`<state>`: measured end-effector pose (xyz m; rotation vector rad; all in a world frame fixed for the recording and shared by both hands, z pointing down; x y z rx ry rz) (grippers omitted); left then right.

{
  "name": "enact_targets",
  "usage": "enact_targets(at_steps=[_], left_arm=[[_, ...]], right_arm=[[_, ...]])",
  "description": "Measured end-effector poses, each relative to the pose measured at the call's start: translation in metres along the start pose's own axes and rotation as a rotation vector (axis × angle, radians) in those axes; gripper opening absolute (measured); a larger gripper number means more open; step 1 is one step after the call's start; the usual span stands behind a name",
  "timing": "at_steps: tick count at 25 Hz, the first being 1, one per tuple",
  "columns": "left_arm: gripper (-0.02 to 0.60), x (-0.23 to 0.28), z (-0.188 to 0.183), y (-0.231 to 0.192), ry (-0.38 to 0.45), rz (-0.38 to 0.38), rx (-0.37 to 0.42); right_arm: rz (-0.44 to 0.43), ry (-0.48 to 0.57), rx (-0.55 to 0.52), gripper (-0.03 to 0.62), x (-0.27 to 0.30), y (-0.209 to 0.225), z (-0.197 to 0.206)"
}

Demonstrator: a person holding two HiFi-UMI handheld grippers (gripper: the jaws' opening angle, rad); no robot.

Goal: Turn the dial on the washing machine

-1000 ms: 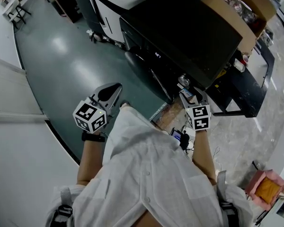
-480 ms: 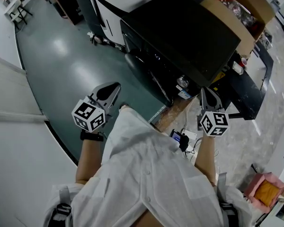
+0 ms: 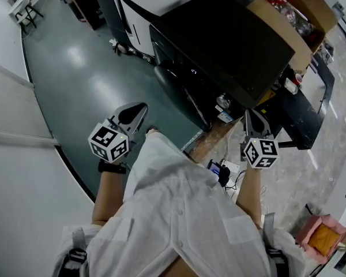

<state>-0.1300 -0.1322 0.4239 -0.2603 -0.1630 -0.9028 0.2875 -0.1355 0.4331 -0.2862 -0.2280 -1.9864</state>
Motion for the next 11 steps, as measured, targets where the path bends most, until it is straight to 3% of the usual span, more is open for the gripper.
enact_targets(at_steps=[11], left_arm=[[0.021,0.010,-0.003,0.007,-0.006,0.026,0.010]], right_arm=[[0.016,0.003,0.009,0.000,-0.012,0.008,0.002]])
Point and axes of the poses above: the fingertips, and each gripper's own axes: x forward along the fingers, y to its right, z out of its underside, the point moved 8 cm from there along -x, backward along the fingers, and after that the axes turned 5 degrees about -z, right-handed, at the moved point
